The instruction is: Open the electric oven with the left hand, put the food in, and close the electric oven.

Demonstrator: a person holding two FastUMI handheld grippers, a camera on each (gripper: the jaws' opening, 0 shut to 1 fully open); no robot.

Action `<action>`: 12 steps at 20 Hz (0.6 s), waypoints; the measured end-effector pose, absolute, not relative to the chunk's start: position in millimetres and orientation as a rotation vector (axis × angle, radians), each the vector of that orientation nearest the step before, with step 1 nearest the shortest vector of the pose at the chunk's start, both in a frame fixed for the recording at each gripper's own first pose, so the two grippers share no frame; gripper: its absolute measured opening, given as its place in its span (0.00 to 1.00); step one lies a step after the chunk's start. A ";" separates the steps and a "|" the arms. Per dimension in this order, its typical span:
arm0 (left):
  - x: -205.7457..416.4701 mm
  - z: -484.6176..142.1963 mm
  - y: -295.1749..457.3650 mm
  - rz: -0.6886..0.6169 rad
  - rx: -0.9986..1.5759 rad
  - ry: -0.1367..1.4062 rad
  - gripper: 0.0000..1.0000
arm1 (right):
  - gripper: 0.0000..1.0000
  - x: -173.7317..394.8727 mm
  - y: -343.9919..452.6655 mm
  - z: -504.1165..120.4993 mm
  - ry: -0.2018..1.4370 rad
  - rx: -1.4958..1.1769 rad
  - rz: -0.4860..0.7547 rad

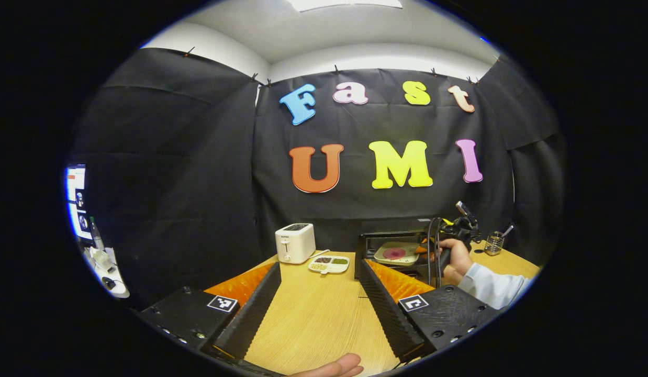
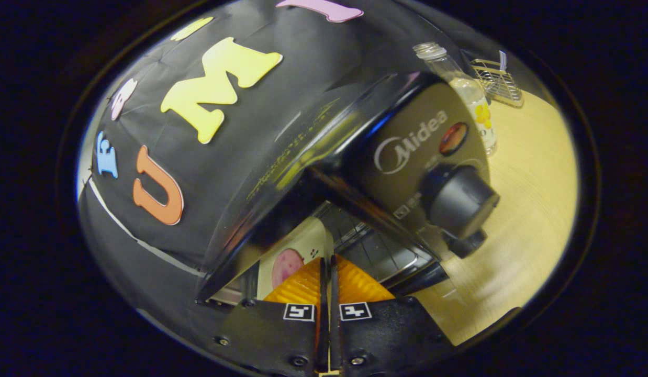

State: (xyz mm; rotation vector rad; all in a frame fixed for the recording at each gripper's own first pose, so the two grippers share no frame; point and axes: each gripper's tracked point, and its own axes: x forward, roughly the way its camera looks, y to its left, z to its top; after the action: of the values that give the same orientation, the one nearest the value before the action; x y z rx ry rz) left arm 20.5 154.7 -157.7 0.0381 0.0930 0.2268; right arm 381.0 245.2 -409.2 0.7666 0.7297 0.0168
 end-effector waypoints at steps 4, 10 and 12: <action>21.6 -166.7 158.4 0.231 0.045 0.115 0.96 | 0.06 397.8 238.7 -417.3 0.636 0.716 -0.013; 22.0 -189.3 169.8 0.258 0.046 0.192 0.96 | 0.11 394.9 231.5 -419.3 0.600 0.722 0.020; 20.1 -188.9 165.1 0.246 0.051 0.195 0.96 | 0.12 392.0 228.3 -410.4 0.572 0.694 0.041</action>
State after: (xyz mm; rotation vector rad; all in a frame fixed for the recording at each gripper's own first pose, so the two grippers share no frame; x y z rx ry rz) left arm 20.1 165.1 -188.9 0.0513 0.1947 0.2464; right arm 392.0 228.3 -410.4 0.6939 0.5723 0.0413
